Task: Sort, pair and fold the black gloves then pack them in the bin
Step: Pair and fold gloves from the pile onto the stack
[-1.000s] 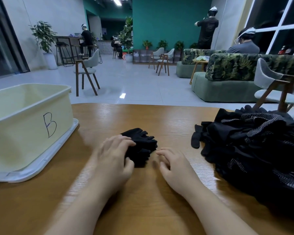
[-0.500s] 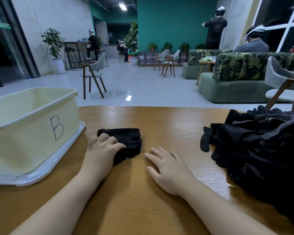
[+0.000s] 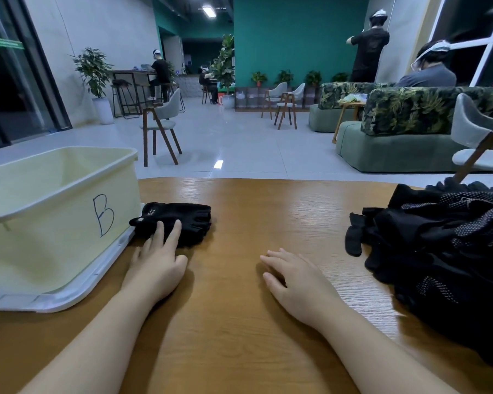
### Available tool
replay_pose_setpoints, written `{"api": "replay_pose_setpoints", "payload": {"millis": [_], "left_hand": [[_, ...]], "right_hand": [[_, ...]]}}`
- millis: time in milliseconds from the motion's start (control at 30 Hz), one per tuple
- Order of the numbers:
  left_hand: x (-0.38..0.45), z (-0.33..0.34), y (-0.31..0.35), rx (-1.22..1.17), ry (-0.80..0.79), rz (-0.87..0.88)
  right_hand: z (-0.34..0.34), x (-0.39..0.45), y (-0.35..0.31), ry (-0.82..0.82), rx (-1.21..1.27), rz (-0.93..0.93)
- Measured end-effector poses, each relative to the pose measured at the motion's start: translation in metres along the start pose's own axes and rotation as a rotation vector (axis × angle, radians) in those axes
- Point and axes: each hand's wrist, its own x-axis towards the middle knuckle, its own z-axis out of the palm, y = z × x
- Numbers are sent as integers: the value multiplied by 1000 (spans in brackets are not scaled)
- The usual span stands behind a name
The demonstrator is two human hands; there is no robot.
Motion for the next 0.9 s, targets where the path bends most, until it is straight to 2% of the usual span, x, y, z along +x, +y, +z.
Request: {"api": "replay_pose_setpoints", "payload": {"millis": [200,367,500,700,833,900], "left_hand": [[-17,10,15,29,-8,47],[-35,20,41,156,-106,139],[-48,30,68,213,-131,242],[-63,37,102,194,-199,354],[-71,44,122,189,-223,424],[-71,45,123,181,-222,432]], "right_hand": [[-2,-4,4,103,10,101],[-4,-12,12,186,-75,277],[-18,-29,20,338,-99,343],[-49,-56,37,559,52,333],[-68,-63,47,626,7,391],[-77,-62,51,604,-73,456]]}}
